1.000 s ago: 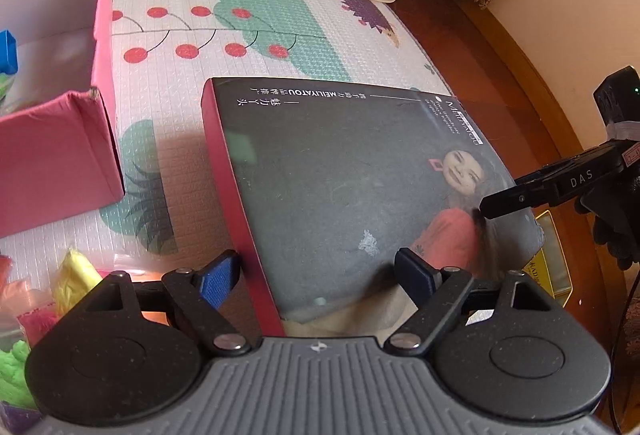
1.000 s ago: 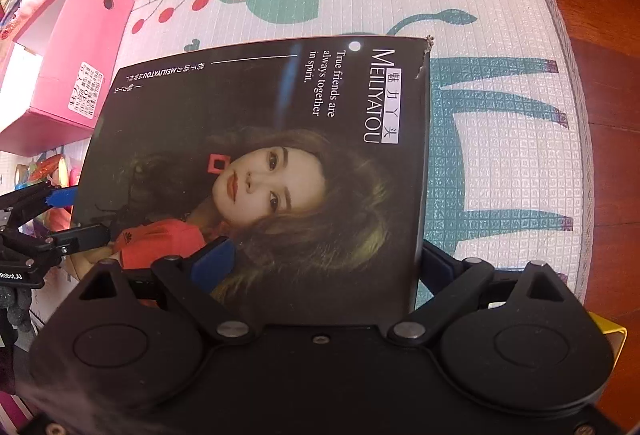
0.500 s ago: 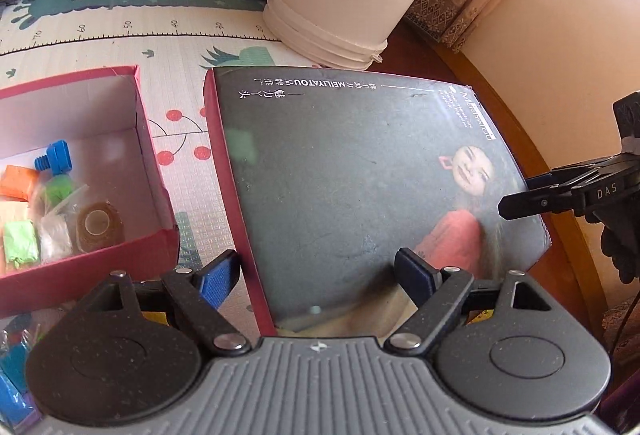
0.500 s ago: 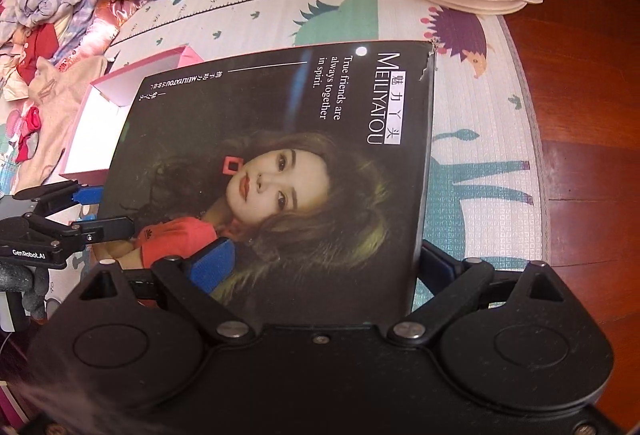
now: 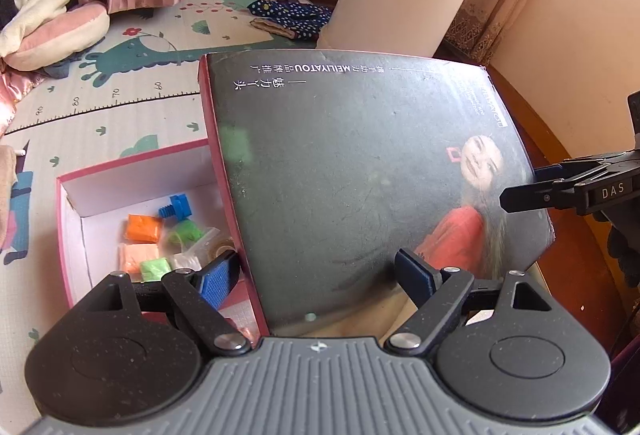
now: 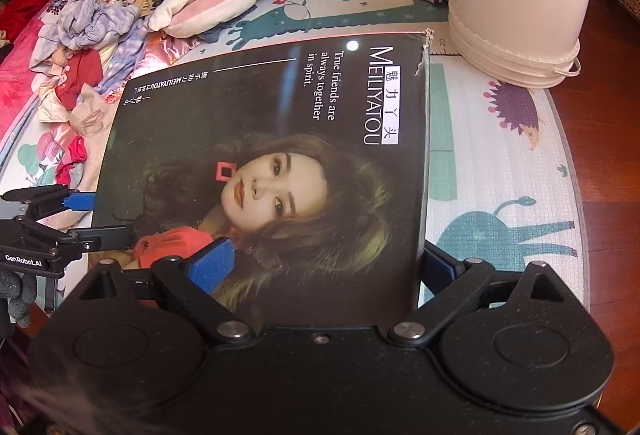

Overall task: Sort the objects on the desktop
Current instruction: 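Grasp the lid's pink sides with both tools and lift it, then carry the lid with both tools over the pink box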

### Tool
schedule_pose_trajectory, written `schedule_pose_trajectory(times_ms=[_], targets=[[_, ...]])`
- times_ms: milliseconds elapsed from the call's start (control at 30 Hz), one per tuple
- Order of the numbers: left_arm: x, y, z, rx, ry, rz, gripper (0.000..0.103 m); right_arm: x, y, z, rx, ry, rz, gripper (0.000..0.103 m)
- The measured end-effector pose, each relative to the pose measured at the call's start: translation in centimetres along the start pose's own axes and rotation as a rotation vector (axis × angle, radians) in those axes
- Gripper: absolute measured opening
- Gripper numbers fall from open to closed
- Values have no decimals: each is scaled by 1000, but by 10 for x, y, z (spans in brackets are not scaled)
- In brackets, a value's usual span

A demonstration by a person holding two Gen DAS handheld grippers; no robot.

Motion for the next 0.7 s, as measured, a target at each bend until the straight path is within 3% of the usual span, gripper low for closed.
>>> schedule_pose_trajectory(times_ms=[300, 533, 700], targets=[[-51, -31, 62, 10, -98, 8, 85, 13, -47, 72, -8, -107, -62, 98], [-49, -45, 120, 12, -137, 78, 85, 58, -67, 113, -9, -138, 3, 98], [-31, -37, 165, -42, -117, 128, 85, 95, -73, 136, -31, -148, 86, 98]])
Point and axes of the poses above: each gripper's, at about its wrist camera, not at the fingertips, and x roughly the way its jaws point, z to its left, y to its underside, the point moved 4 cm from there along x, roughly the way its jaws point, and after that the axes turned 4 degrees about y, right-handed, at the moved point
